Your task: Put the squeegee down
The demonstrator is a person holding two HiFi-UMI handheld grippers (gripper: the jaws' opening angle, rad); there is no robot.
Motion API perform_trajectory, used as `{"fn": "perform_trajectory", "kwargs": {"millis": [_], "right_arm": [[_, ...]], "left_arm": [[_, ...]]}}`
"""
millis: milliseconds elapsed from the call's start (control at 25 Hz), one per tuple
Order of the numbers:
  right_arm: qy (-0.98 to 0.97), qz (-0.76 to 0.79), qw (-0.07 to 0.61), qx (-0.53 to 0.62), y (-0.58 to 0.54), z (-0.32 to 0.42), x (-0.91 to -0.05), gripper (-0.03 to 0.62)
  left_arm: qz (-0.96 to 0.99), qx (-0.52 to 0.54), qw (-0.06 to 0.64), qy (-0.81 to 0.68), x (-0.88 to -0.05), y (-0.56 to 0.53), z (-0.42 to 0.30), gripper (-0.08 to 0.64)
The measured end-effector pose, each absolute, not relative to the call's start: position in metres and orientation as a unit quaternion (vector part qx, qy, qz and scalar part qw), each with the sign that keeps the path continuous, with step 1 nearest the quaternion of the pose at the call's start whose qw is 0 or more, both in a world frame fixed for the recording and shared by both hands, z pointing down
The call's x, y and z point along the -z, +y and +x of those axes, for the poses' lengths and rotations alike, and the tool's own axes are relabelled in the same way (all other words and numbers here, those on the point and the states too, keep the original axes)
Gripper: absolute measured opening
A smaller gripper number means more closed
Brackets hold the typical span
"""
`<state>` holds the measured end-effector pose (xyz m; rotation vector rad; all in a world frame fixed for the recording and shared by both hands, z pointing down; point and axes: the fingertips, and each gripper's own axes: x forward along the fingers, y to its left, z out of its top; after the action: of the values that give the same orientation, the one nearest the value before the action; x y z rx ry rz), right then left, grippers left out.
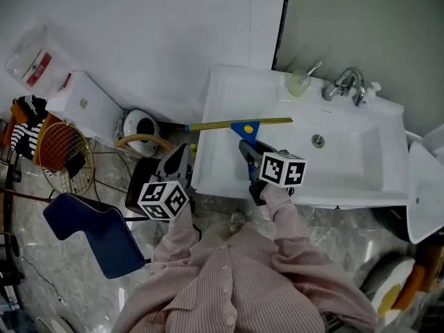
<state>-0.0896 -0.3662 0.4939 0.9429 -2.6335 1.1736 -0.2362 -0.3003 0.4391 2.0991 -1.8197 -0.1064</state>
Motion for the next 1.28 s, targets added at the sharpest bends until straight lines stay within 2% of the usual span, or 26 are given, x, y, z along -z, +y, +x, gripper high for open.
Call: {"fn": "perform_trajectory", "kwargs": {"millis": [640, 1280], "right_arm": [[-0.841, 0.323, 0.135, -0.414, -0.392, -0.114, -0.568, 0.130], [-0.820, 0.342, 0.190, -0.418, -0.380, -0.126, -0.604, 0.130]], "left_arm": [[0.741, 0.002, 0.272, -0.613, -0.517, -0.336, -0.236, -0.002], [0.735, 0.003, 0.298, -0.610, -0.536, -0.332, -0.243, -0.002]]}}
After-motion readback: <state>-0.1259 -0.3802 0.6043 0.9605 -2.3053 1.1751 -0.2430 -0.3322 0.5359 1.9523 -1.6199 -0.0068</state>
